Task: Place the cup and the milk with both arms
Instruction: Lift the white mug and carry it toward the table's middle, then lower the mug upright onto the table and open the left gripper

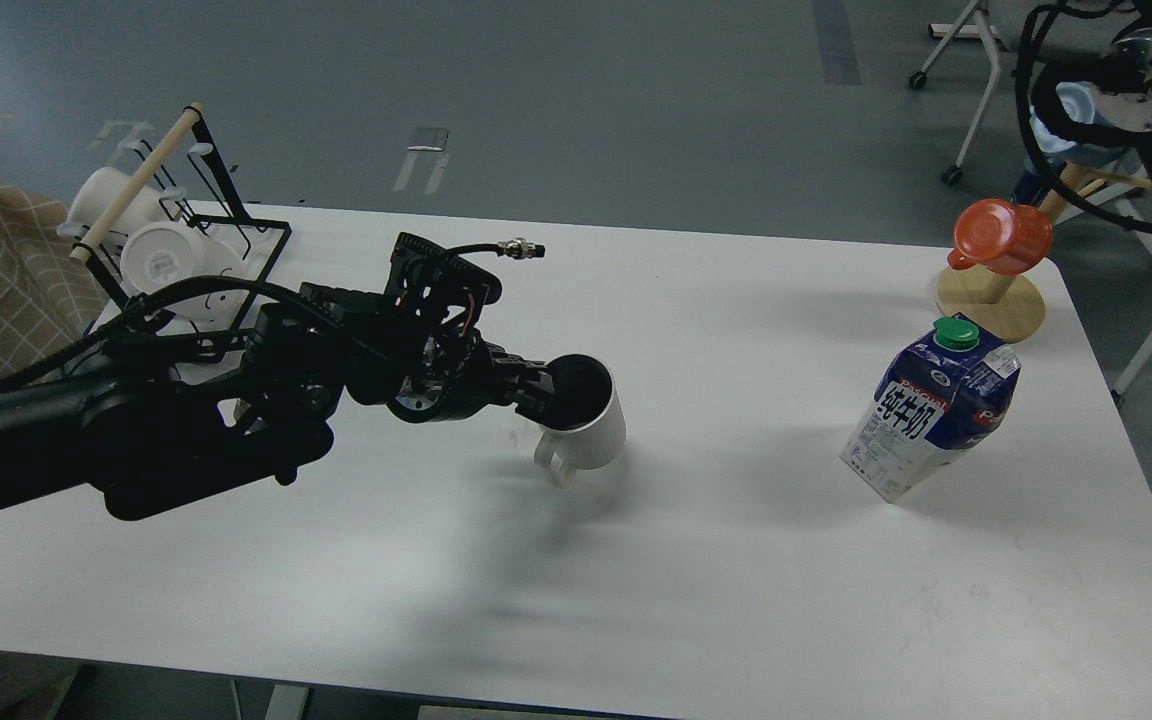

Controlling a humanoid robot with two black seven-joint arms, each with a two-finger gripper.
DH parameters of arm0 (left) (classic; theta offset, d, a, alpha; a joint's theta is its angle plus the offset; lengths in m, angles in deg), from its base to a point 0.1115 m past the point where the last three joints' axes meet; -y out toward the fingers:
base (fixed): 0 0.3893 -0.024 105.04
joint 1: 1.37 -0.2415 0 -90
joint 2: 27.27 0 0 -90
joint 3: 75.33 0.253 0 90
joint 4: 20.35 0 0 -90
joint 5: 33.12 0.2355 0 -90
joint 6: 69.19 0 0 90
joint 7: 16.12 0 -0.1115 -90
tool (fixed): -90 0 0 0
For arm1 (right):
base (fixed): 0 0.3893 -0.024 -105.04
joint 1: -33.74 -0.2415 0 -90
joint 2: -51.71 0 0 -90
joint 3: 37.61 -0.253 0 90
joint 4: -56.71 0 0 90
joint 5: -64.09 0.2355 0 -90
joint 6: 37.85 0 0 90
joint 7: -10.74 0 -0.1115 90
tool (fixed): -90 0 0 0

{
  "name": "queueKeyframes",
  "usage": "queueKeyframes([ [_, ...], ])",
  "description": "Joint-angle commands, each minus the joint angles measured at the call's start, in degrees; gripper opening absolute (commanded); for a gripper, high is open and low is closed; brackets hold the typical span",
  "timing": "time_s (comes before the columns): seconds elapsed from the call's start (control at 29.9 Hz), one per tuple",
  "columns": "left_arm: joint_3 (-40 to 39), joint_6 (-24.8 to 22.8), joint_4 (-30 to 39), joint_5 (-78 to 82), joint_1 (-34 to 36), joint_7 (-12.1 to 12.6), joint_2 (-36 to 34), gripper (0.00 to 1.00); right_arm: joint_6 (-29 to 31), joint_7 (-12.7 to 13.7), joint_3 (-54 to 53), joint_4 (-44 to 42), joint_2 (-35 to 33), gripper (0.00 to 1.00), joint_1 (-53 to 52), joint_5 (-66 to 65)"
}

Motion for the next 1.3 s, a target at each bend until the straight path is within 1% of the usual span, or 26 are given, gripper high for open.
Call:
queueKeyframes([
  [0.0,0.1,0.0,-0.6,0.0,-0.4,0.0,0.2,0.00,0.0,0.0,0.0,0.2,0.0,1.00,0.1,0.0],
  [0.1,1.8,0.0,-1.5,0.0,0.1,0.1,0.5,0.00,0.0,0.0,0.0,0.4,-0.1,1.00,0.6,0.0],
  [0.27,1.9,0.0,-2.7,0.0,0.1,0.2,1.2,0.00,0.0,0.0,0.0,0.5,-0.2,1.00,0.7,0.0],
  [0.57,2.0,0.0,-2.9,0.1,-0.2,0.2,1.2,0.00,0.0,0.0,0.0,1.5,-0.6,1.00,1.3,0.0],
  [0.8,2.0,0.0,-3.0,0.2,-0.4,0.7,1.7,0.00,0.0,0.0,0.0,1.8,-1.5,1.00,1.3,0.1],
  [0.84,2.0,0.0,-3.0,0.2,-0.4,0.7,1.6,0.01,0.0,0.0,0.0,2.1,-1.8,1.00,1.3,0.1],
  [0.87,2.0,0.0,-3.0,0.2,-0.4,0.7,1.7,0.10,0.0,0.0,0.0,2.2,-1.9,1.00,1.3,0.1],
  [0.9,2.0,0.0,-3.1,0.2,-0.4,0.7,1.7,0.22,0.0,0.0,0.0,2.3,-1.9,1.00,1.3,0.1],
  [0.94,2.0,0.0,-3.2,0.1,-0.4,0.7,1.8,0.27,0.0,0.0,0.0,2.3,-2.0,1.00,1.3,0.1],
  [0.97,2.0,0.0,-3.2,0.1,-0.4,0.7,1.8,0.29,0.0,0.0,0.0,2.3,-2.1,1.00,1.3,0.1],
  [1.04,2.0,0.0,-3.2,0.1,-0.4,0.7,1.8,0.39,0.0,0.0,0.0,2.3,-2.3,1.00,1.3,0.1],
  [1.1,1.9,0.0,-3.2,0.0,-0.4,0.7,1.8,0.68,0.0,0.0,0.0,2.3,-2.3,1.00,1.6,0.1],
  [1.17,1.9,0.0,-3.2,-0.1,-0.4,0.7,1.8,0.86,0.0,0.0,0.0,2.4,-2.3,1.00,2.0,0.1],
  [1.24,1.7,0.0,-3.2,-0.5,-0.1,0.6,1.8,0.89,0.0,0.0,0.0,2.4,-2.3,1.00,2.1,0.1],
  [1.27,1.5,0.0,-3.1,-0.8,0.1,0.6,1.7,0.93,0.0,0.0,0.0,2.4,-2.4,1.00,2.1,0.1],
])
